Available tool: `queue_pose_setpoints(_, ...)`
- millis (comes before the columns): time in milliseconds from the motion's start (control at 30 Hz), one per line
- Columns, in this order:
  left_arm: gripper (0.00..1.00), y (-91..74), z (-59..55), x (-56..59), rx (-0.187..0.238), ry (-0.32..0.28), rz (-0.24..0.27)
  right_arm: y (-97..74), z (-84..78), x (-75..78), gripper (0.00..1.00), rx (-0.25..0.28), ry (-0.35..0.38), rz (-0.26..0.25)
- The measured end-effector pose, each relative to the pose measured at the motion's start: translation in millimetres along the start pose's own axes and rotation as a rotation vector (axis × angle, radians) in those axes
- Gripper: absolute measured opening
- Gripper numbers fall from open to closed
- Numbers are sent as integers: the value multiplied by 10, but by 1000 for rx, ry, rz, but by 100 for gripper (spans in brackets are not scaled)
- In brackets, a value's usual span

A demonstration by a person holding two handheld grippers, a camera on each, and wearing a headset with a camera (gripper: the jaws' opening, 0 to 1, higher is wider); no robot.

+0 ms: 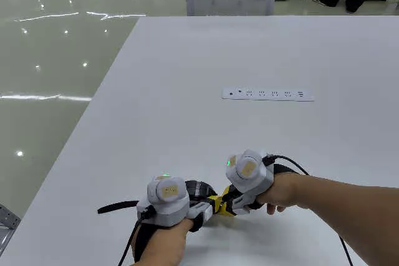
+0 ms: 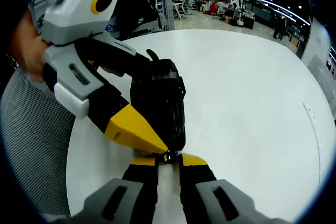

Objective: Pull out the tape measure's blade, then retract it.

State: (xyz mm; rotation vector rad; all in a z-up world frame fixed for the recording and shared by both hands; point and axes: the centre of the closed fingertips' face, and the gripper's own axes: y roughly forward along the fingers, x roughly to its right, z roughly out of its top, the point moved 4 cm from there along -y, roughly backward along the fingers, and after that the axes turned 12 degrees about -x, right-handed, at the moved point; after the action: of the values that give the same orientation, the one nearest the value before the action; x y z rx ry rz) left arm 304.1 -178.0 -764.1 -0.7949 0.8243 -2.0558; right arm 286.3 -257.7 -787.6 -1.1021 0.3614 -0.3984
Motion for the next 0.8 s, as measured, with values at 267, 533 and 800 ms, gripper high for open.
queue_pose_setpoints(267,60,3,-3,-2,8,-2,-8,8,5,0,14,4,-59,-12)
queue_pose_setpoints(533,62,26,0,-12,10,7,-29,0,0,1,18,25,-53,-66)
queue_pose_setpoints(800,70,-22,-10,-125,-25,69,-75,-58,-155,7,33,61,33,-113)
